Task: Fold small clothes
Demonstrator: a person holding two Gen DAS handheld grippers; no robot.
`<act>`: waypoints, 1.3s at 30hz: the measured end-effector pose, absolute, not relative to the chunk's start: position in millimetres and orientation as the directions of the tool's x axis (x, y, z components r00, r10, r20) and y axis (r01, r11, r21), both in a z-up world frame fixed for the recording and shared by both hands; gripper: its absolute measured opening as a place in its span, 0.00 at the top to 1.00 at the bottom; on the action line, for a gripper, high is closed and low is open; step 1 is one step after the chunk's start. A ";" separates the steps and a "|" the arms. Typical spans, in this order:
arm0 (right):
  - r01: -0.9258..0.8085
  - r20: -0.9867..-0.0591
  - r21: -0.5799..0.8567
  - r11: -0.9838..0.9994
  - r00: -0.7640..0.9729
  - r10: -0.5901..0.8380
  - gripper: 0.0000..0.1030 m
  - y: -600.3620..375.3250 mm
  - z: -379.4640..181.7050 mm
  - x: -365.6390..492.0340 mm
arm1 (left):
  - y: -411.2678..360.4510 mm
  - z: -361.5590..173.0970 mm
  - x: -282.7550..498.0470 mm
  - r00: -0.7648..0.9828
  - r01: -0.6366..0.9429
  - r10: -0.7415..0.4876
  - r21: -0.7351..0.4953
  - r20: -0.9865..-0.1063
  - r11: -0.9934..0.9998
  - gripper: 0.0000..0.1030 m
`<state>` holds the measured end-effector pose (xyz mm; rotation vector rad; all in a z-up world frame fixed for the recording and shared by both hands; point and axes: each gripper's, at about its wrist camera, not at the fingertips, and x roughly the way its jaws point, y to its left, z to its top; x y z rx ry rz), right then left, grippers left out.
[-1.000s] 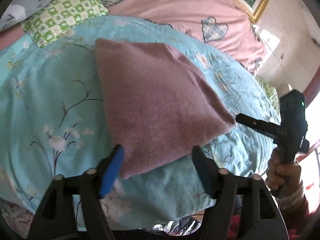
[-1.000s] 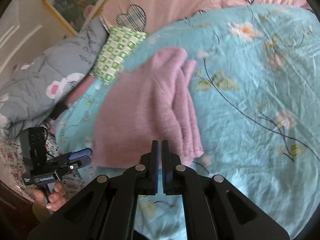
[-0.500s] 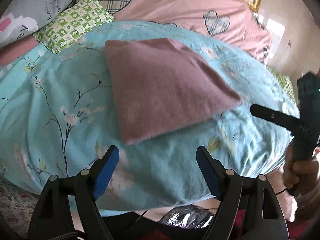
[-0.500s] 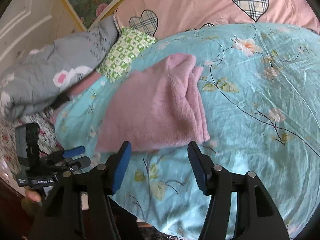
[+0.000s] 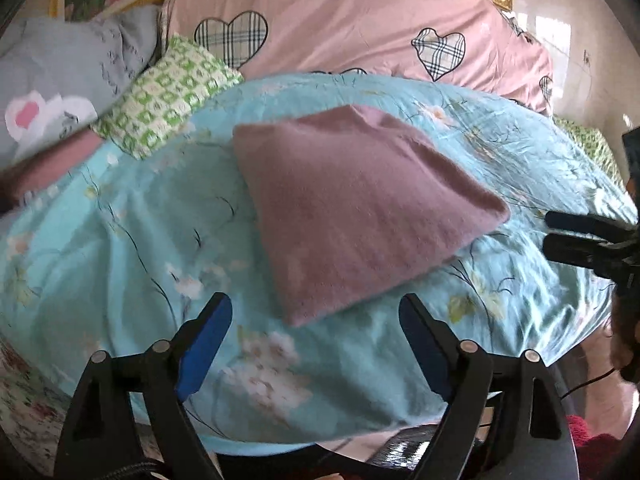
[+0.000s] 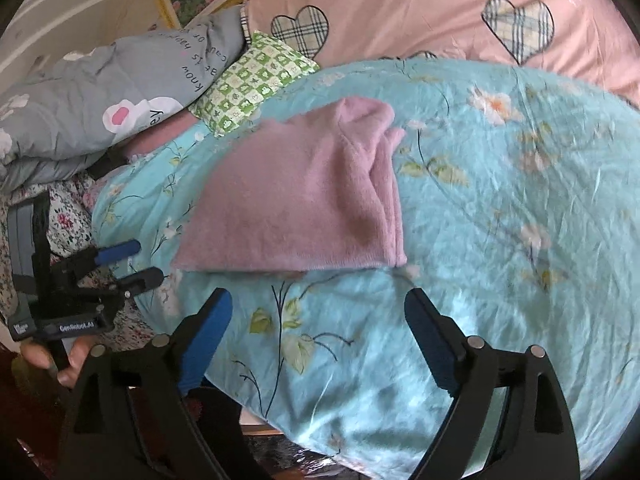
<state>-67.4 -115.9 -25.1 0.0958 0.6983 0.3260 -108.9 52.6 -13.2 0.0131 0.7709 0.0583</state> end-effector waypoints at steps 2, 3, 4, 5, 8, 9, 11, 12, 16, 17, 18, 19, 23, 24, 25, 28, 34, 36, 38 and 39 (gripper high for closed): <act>-0.293 -0.609 0.154 0.944 0.724 0.324 0.09 -111.2 -16.2 -68.2 | 54.0 -7.7 -108.0 0.730 -0.055 0.082 0.061 -0.678 0.997 0.09; -0.308 -0.607 0.127 0.943 0.727 0.320 0.04 -108.4 -12.4 -68.6 | 55.1 -4.8 -106.4 0.735 -0.055 0.084 0.065 -0.673 0.996 0.09; -0.324 -0.606 0.086 0.942 0.733 0.307 0.00 -104.2 -8.4 -68.8 | 56.0 -3.2 -105.1 0.736 -0.053 0.082 0.064 -0.672 0.997 0.07; -0.335 -0.605 0.061 0.940 0.737 0.302 0.00 -102.0 -6.3 -68.7 | 57.4 -2.2 -103.0 0.735 -0.054 0.083 0.063 -0.673 0.997 0.06; -0.367 -0.610 0.002 0.930 0.737 0.292 0.00 -95.5 -2.7 -64.8 | 60.1 -2.1 -96.8 0.726 -0.066 0.084 0.052 -0.682 0.996 0.05; -0.370 -0.612 -0.005 0.929 0.736 0.290 0.00 -93.8 -2.9 -63.0 | 61.2 -3.4 -94.2 0.720 -0.066 0.080 0.046 -0.689 0.997 0.05; -0.369 -0.618 -0.007 0.929 0.732 0.287 0.00 -91.4 -5.0 -57.4 | 61.5 -7.8 -89.2 0.706 -0.059 0.072 0.042 -0.704 0.997 0.05; -0.371 -0.622 0.000 0.929 0.727 0.290 0.00 -90.4 -6.7 -55.0 | 59.9 -10.6 -87.4 0.700 -0.057 0.075 0.049 -0.710 0.997 0.05; -0.377 -0.650 0.025 0.926 0.698 0.302 0.00 -85.6 -16.4 -42.7 | 55.2 -19.4 -79.3 0.670 -0.040 0.075 0.065 -0.739 0.997 0.05; -0.379 -0.655 0.023 0.925 0.694 0.300 0.00 -84.6 -17.7 -41.6 | 54.7 -20.6 -77.7 0.666 -0.041 0.078 0.068 -0.742 0.997 0.05; -0.378 -0.662 0.014 0.926 0.690 0.292 0.00 -82.3 -19.5 -39.4 | 54.8 -21.5 -75.7 0.663 -0.041 0.080 0.071 -0.745 0.997 0.05; -0.381 -0.670 0.001 0.925 0.686 0.283 0.00 -79.9 -21.4 -36.9 | 55.4 -22.2 -73.6 0.658 -0.043 0.083 0.073 -0.748 0.996 0.05; -0.388 -0.683 -0.014 0.921 0.676 0.275 0.00 -75.9 -24.2 -30.7 | 59.4 -22.3 -68.1 0.649 -0.048 0.064 0.043 -0.758 0.998 0.05; -0.386 -0.687 -0.009 0.922 0.672 0.275 0.00 -76.3 -24.9 -27.5 | 62.1 -21.2 -66.4 0.650 -0.052 0.060 0.035 -0.758 0.998 0.05; -0.384 -0.689 -0.004 0.923 0.671 0.276 0.00 -76.5 -25.2 -26.0 | 63.4 -20.4 -65.3 0.650 -0.055 0.062 0.034 -0.757 0.998 0.05; -0.384 -0.691 0.020 0.923 0.662 0.291 0.00 -79.3 -25.6 -20.0 | 64.8 -18.7 -61.2 0.648 -0.065 0.080 0.049 -0.757 0.997 0.05; -0.383 -0.696 0.028 0.923 0.656 0.294 0.00 -80.9 -23.7 -7.3 | 65.6 -18.5 -50.3 0.622 -0.106 0.150 0.108 -0.768 0.989 0.05; -0.383 -0.695 0.042 0.923 0.652 0.302 0.00 -81.0 -22.9 -3.6 | 66.9 -18.9 -48.4 0.620 -0.114 0.148 0.098 -0.770 0.989 0.05; -0.385 -0.695 0.062 0.921 0.646 0.316 0.00 -81.7 -22.6 0.4 | 68.2 -19.2 -46.3 0.617 -0.119 0.142 0.087 -0.774 0.989 0.05; -0.385 -0.695 0.068 0.920 0.644 0.321 0.00 -82.0 -22.7 2.2 | 68.7 -19.1 -45.1 0.617 -0.123 0.143 0.085 -0.774 0.989 0.05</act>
